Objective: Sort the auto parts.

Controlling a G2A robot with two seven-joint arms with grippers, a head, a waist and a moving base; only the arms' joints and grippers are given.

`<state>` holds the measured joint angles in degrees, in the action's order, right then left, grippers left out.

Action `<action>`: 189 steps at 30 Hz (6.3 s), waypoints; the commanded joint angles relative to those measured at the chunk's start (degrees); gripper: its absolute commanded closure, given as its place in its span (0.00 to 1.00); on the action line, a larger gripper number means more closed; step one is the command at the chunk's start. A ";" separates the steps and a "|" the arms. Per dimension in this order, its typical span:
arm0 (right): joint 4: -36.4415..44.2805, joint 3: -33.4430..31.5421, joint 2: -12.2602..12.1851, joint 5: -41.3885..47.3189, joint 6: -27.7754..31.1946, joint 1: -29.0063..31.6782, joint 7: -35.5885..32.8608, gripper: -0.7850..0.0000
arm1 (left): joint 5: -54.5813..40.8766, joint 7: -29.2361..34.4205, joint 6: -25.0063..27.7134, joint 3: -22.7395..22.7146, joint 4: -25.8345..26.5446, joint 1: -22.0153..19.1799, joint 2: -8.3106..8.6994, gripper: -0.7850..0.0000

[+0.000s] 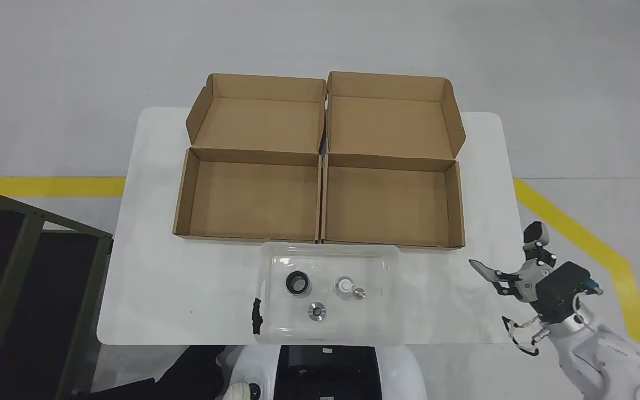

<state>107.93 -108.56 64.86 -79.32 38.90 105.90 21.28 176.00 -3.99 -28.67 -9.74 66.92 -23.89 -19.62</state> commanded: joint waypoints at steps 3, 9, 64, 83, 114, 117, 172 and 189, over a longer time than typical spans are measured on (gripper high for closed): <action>2.03 1.66 -0.14 -1.16 1.11 -0.71 -1.89 0.00 | 0.00 0.00 0.00 0.00 0.00 0.00 0.00 0.00; 7.24 5.07 -0.37 -5.64 2.53 -0.54 -6.57 0.00 | 0.00 0.00 0.00 0.00 0.00 0.00 0.00 0.00; 20.23 32.66 -2.26 -3.27 13.28 -8.89 -36.18 0.00 | 0.00 0.00 0.00 0.00 0.00 0.00 0.00 0.00; 12.62 38.19 -2.06 3.51 7.75 -17.51 -44.53 0.00 | 0.00 0.00 0.00 0.00 0.00 0.00 0.00 0.00; 8.17 42.13 -2.87 3.95 6.62 -20.75 -47.53 0.00 | 0.00 0.00 0.00 0.00 0.00 0.00 0.00 0.00; 7.58 42.32 -2.93 4.25 6.51 -21.21 -47.83 0.00 | 0.00 0.00 0.00 0.00 0.00 0.00 0.00 0.00; 15.80 36.61 -5.07 11.95 7.02 -18.91 -36.06 1.00 | 0.00 0.00 0.00 0.00 0.00 0.00 0.00 0.00; 16.40 27.12 -5.40 29.77 9.19 -21.98 -22.74 1.00 | 0.00 0.00 0.00 0.00 0.00 0.00 0.00 0.00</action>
<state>124.52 -81.05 59.47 -50.77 47.96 84.08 -1.91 176.00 -3.99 -28.67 -9.74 66.92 -23.89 -19.62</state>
